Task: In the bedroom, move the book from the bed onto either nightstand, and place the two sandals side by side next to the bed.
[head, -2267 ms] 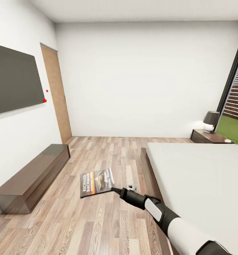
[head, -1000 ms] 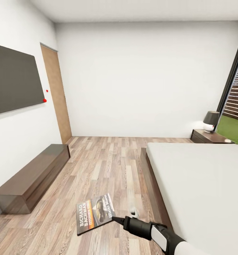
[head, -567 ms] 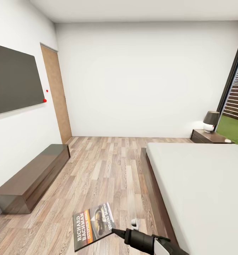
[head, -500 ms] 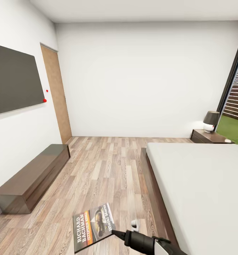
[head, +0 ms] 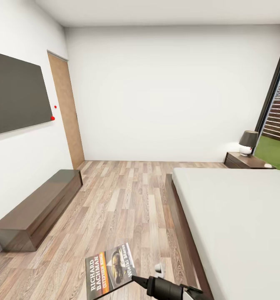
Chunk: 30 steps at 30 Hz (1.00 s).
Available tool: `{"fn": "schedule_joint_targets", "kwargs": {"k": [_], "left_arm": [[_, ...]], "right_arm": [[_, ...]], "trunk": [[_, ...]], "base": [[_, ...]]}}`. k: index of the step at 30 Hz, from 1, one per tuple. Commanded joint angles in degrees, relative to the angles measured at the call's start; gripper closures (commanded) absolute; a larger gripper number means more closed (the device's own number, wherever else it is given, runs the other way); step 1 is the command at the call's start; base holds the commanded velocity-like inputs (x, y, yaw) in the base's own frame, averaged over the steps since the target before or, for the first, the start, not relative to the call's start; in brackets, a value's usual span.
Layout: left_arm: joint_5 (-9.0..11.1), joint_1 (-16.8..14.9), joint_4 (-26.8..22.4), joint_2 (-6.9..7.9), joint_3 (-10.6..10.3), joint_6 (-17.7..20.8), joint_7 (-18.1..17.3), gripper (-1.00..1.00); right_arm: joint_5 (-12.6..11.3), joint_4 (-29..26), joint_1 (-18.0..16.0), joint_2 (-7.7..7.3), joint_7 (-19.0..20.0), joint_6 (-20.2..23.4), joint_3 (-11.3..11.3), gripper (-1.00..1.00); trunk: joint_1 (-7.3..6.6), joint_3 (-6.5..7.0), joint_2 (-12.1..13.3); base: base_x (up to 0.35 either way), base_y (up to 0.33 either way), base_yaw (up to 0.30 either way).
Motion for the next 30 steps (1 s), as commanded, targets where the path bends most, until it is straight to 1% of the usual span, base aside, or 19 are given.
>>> {"fn": "schedule_joint_targets", "kwargs": {"k": [1, 7, 13, 18, 30], "left_arm": [[0.59, -0.02, 0.06, 0.02, -0.48, -0.14, -0.18, -1.0], [0.59, -0.02, 0.06, 0.02, -0.48, -0.15, -0.18, -1.0], [0.59, -0.02, 0.06, 0.01, -0.48, -0.15, -0.18, -1.0], [0.59, -0.02, 0.06, 0.01, -0.51, -0.15, -0.18, -1.0], [0.59, -0.02, 0.06, 0.01, -0.54, -0.16, -0.18, -1.0]], "right_arm": [[-0.62, 0.04, 0.0, -0.02, 0.17, 0.61, 0.18, 1.0], [-0.64, 0.2, 0.37, -0.01, 0.17, 0.55, 0.23, 1.0], [-0.66, 0.16, 1.84, -0.04, 0.17, 0.48, 0.2, 1.0], [-0.64, 0.12, 2.4, -0.05, 0.17, 0.45, 0.19, 1.0], [-0.69, 0.16, 2.7, -0.06, 0.17, 0.43, 0.19, 1.0]], "trunk": [[0.02, -0.02, -0.04], [0.02, -0.02, -0.04], [0.02, -0.02, -0.04], [0.02, -0.02, -0.04], [0.02, -0.02, -0.04]], "base": [[0.0, 0.0, 0.0], [0.0, 0.0, 0.0], [0.0, 0.0, 0.0], [0.0, 0.0, 0.0], [0.0, 0.0, 0.0]]}}
